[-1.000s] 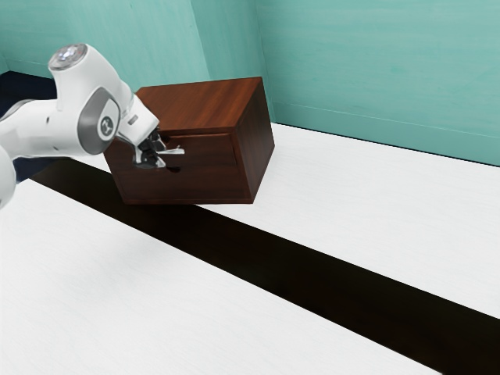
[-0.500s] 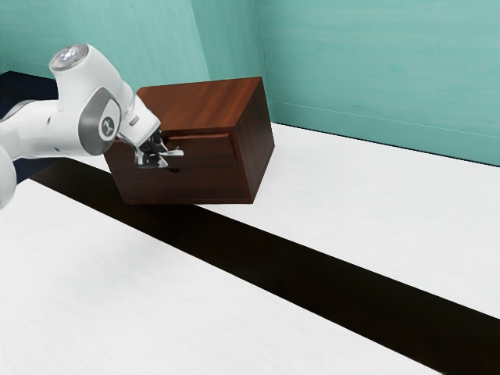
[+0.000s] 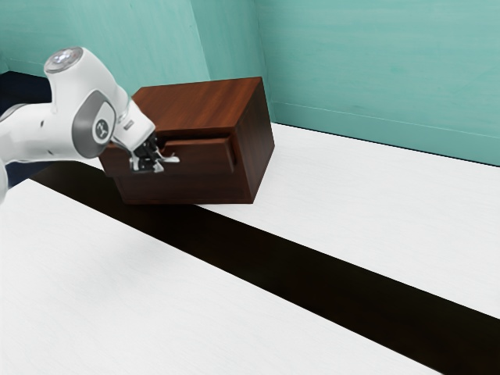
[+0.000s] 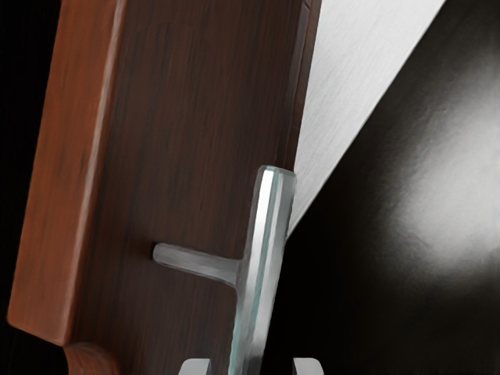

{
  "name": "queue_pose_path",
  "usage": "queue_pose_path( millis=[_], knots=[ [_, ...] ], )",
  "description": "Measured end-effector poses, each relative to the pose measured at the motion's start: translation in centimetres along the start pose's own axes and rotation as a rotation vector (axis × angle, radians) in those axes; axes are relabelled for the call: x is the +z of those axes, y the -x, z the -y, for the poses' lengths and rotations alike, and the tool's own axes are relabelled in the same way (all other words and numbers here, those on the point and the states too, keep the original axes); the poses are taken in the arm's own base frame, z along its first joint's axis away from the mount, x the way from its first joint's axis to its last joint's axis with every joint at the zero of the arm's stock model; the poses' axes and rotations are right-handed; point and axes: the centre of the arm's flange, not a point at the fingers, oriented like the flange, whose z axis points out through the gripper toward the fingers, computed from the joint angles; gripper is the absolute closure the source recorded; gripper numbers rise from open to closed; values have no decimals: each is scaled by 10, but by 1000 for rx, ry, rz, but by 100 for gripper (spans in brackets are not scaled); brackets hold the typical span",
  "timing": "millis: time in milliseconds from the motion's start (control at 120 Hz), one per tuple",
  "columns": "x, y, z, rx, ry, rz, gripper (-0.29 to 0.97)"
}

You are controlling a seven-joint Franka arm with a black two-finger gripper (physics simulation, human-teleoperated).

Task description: Pull the drawer handle with one arm to open the drawer

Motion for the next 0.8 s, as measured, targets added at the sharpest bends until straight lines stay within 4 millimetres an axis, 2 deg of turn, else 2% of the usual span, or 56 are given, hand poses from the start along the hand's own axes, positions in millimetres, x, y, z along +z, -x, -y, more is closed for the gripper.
queue_pose_path(
  millis=[800],
  knots=[
    [-28,12,-47,-2,41,-15,64]
  ],
)
